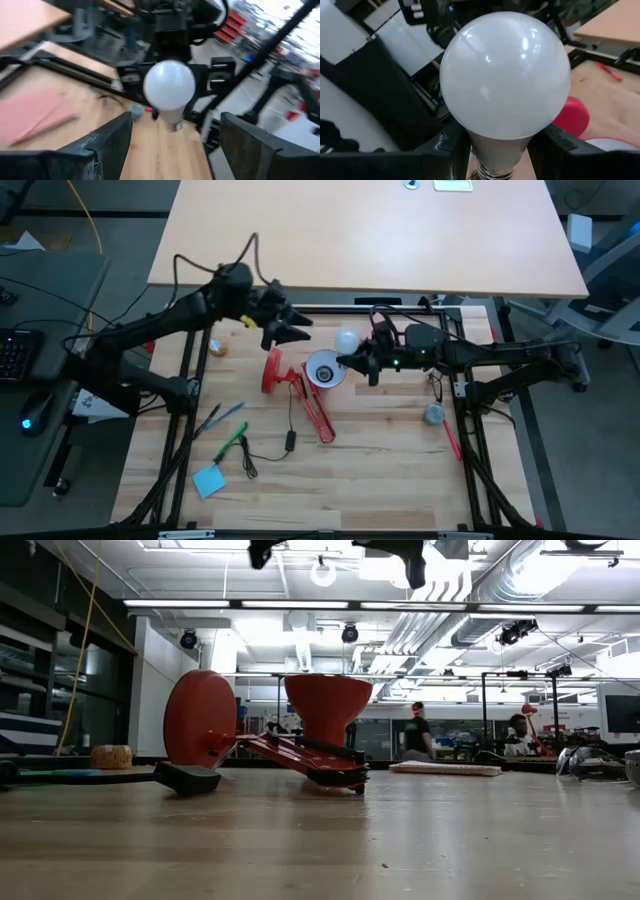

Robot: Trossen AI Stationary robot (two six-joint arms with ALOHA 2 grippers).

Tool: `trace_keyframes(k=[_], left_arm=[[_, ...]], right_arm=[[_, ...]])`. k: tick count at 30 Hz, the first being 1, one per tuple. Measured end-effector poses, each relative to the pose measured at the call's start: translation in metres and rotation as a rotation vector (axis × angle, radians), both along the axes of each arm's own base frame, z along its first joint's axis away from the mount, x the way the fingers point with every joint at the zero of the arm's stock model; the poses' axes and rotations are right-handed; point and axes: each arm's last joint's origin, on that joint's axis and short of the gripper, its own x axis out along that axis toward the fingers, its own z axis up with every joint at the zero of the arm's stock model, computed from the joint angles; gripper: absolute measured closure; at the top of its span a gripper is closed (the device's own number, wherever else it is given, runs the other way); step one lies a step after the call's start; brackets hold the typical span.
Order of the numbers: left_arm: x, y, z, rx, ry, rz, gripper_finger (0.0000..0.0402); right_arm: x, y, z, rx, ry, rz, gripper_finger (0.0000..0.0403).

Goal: Screw lightbulb
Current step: Insert the white lightbulb into the red lamp

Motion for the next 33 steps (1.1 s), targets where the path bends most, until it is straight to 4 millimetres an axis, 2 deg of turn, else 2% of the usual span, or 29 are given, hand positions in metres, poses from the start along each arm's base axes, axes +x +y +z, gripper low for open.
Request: trace_keyframes(k=[5, 11, 15, 25, 33], left_arm=[[0.020, 0.005, -0.004, -0.047, 0.011, -0.139, 0.0129], [0.044, 0.013, -0.021, -0.071, 0.052, -0.180, 0.0129], [0.058, 0.011, -0.030, -0.085, 0.073, -0.220, 0.0129], [0.068, -0.013, -0.034, -0.094, 0.081, -0.341, 0.0129], [0.073, -0.027, -0.034, -0.045, 0.085, -0.318, 0.0129]], right_arm=[[0.000, 0.004, 0.000, 0.006, 0.005, 0.064, 0.0252], [0.005, 0.016, -0.006, 0.011, 0.028, 0.129, 0.0252], [0.012, 0.025, -0.014, 0.022, 0.057, 0.156, 0.0252], [0.017, 0.027, -0.022, 0.040, 0.091, 0.158, 0.0252], [0.017, 0.028, -0.022, 0.053, 0.095, 0.174, 0.0252]])
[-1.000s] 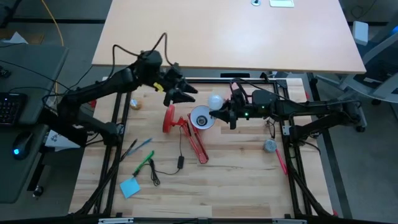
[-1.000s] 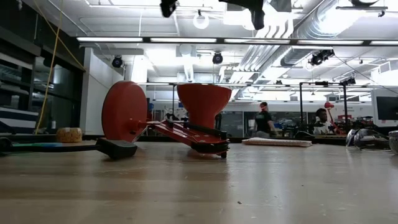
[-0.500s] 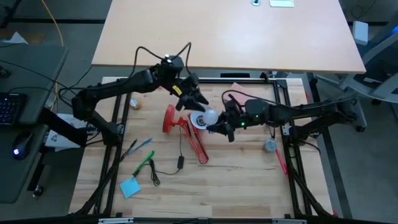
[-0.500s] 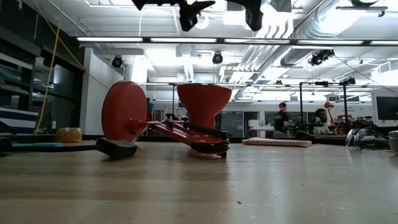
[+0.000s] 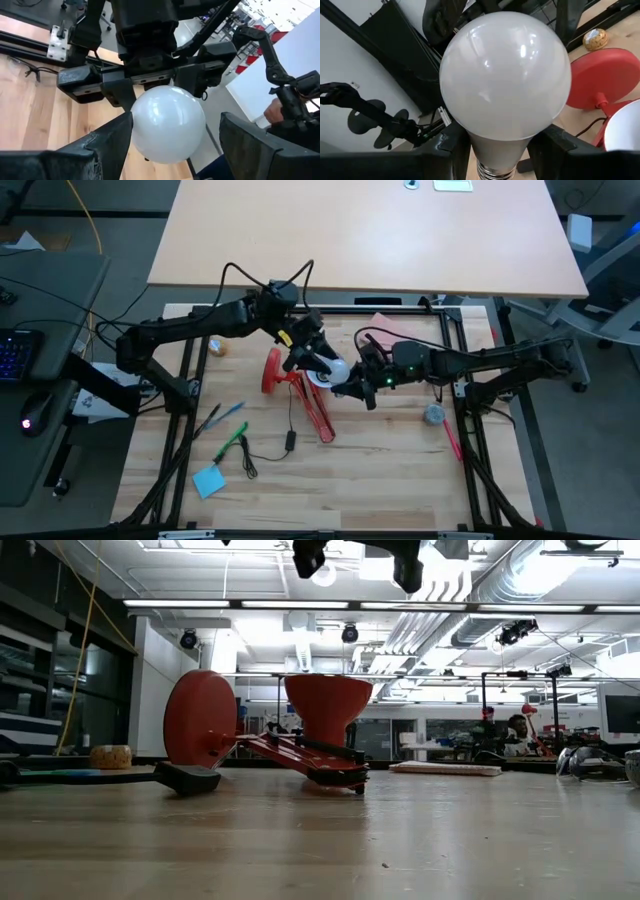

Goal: Screw lightbulb
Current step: Insert the white lightbulb into the red lamp

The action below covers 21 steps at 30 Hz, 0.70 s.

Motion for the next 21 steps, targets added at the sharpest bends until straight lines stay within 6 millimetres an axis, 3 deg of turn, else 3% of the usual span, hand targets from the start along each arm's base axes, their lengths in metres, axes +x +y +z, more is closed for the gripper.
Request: trace_keyframes(k=[21], left_arm=[[0.009, -0.024, -0.004, -0.051, 0.034, -0.043, 0.0129]], right_arm=[[0.001, 0.009, 0.007, 0.015, -0.075, 0.052, 0.0252]])
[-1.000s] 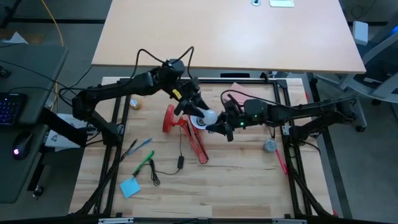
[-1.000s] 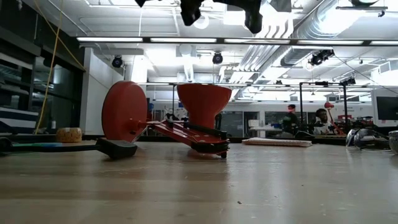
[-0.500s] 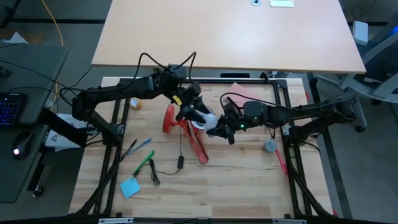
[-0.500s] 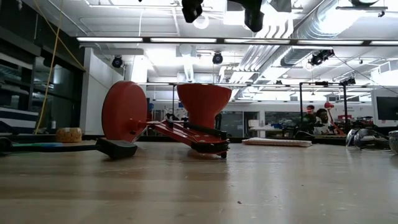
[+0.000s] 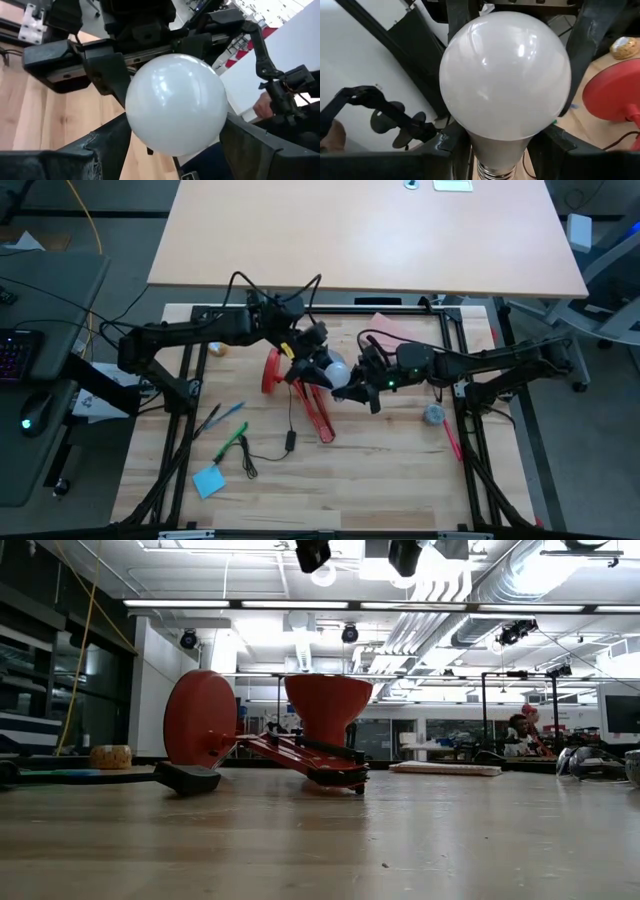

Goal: Screw lightbulb
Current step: Insert the white lightbulb into the red lamp

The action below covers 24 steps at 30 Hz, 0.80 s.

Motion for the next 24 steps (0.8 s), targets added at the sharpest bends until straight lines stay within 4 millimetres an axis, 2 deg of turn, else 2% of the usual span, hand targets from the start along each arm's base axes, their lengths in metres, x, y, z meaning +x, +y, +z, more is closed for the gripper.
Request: trace_keyframes(k=[15, 21, 24], left_arm=[[0.0068, -0.0035, -0.0031, -0.018, 0.034, 0.126, 0.0131], [0.0074, -0.0043, -0.0035, -0.011, 0.044, 0.161, 0.0178], [0.0093, -0.0031, -0.0022, 0.004, 0.024, 0.197, 0.0204]], right_arm=[[0.0062, 0.0012, -0.0072, -0.003, 0.018, -0.010, 0.0252], [0.0062, 0.0009, -0.0084, -0.004, 0.028, -0.014, 0.0251], [0.0067, 0.0007, -0.0077, 0.016, 0.022, -0.024, 0.0217]])
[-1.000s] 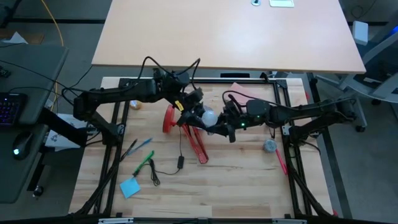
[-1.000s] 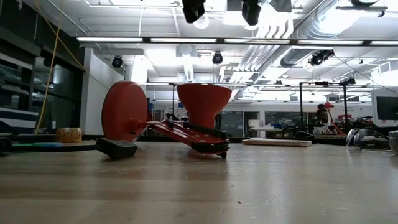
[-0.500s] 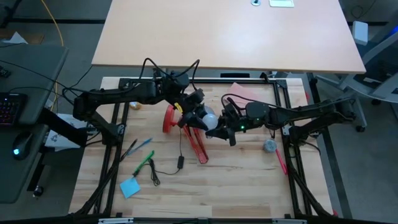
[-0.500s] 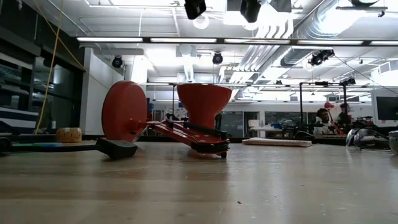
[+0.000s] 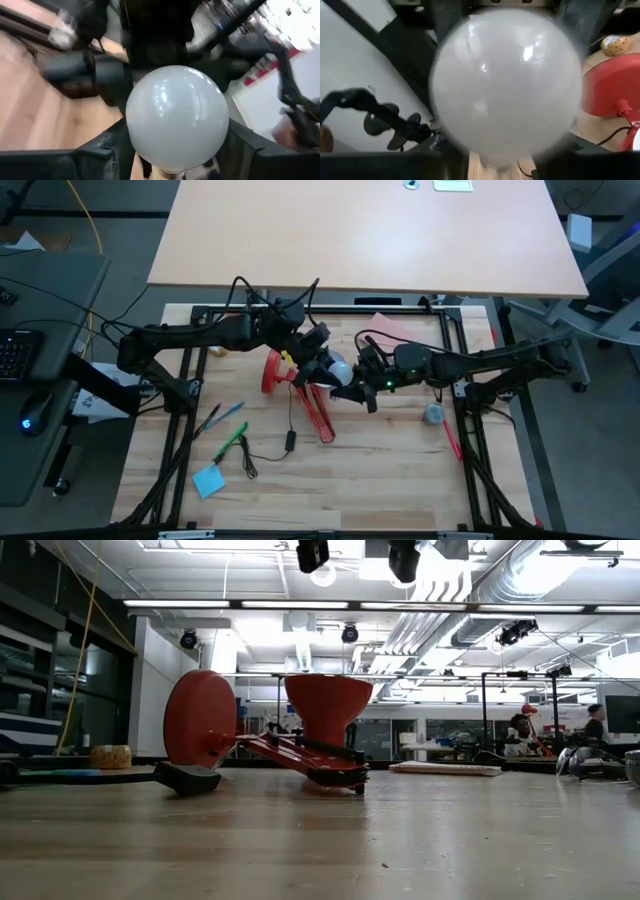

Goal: Screw lightbulb
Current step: Insert the white lightbulb into the red lamp

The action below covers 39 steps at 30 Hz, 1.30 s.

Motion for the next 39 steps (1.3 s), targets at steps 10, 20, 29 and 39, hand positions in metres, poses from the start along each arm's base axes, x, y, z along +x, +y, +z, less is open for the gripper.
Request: trace_keyframes(k=[10, 20, 29, 39], left_arm=[[-0.022, 0.027, 0.015, 0.071, -0.009, 0.131, 0.0204], [-0.061, 0.026, 0.006, 0.566, 0.119, 0.259, 0.0204], [-0.050, 0.004, -0.082, 0.571, 0.020, 0.404, 0.0204], [-0.047, 0.000, -0.146, 0.633, 0.077, 0.474, 0.0204]], right_arm=[[-0.013, 0.000, 0.001, 0.007, 0.091, 0.028, 0.0179], [-0.056, -0.008, 0.013, -0.111, 0.225, -0.189, 0.0177], [-0.088, -0.011, 0.035, -0.123, 0.155, -0.380, 0.0176], [-0.094, -0.010, 0.040, -0.108, 0.121, -0.496, 0.0176]])
